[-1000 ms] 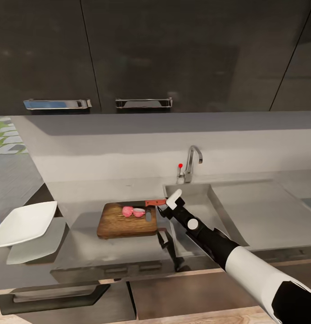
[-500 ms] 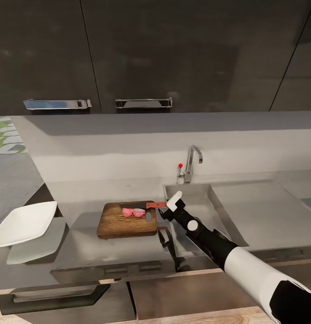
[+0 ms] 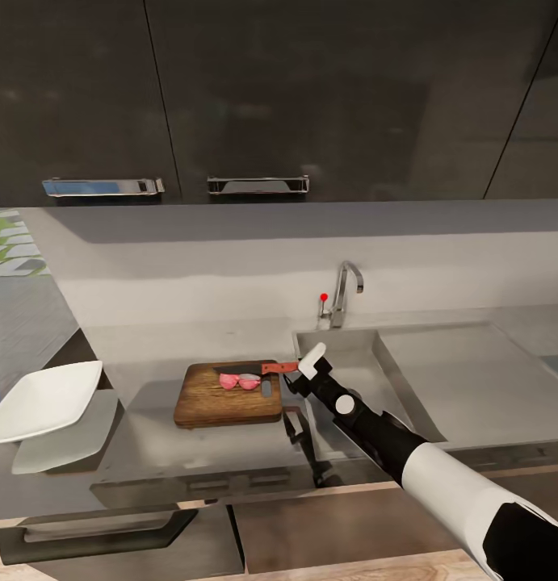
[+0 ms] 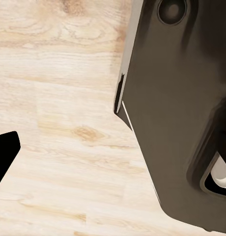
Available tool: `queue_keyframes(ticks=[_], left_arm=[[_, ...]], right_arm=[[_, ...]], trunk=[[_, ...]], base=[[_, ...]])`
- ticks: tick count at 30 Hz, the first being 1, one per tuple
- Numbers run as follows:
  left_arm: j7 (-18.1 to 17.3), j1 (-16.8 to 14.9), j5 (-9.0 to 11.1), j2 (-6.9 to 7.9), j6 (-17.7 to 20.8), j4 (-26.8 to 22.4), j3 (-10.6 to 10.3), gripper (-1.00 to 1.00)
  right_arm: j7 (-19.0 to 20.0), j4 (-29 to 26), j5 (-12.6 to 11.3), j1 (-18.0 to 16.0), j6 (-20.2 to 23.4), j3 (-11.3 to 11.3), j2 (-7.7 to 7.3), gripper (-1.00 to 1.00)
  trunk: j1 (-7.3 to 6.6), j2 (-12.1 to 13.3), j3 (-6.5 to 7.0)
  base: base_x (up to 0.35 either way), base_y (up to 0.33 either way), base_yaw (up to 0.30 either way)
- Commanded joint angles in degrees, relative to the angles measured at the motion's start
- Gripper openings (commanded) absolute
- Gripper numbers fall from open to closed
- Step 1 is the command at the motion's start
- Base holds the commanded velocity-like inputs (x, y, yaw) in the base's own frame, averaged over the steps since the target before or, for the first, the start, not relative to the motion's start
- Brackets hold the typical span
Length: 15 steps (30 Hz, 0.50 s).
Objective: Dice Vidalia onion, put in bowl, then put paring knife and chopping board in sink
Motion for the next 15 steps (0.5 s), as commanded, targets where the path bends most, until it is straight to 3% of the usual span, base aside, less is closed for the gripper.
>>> queue_keyframes(ticks=[1,15], left_arm=[[0.07,-0.05,0.1,-0.03,-0.2,0.11,-0.34,1.0],[0.07,-0.05,0.1,-0.03,-0.2,0.11,-0.34,1.0]], right_arm=[[-0.19,0.0,-0.54,-0.11,-0.16,0.4,-0.07,-1.0],[-0.26,0.0,-0.48,-0.11,-0.11,0.42,0.11,-1.0]], trunk=[[0.03,-0.12,-0.12],[0.03,-0.12,-0.12]], base=[[0.0,0.0,0.0],[0.0,0.0,0.0]])
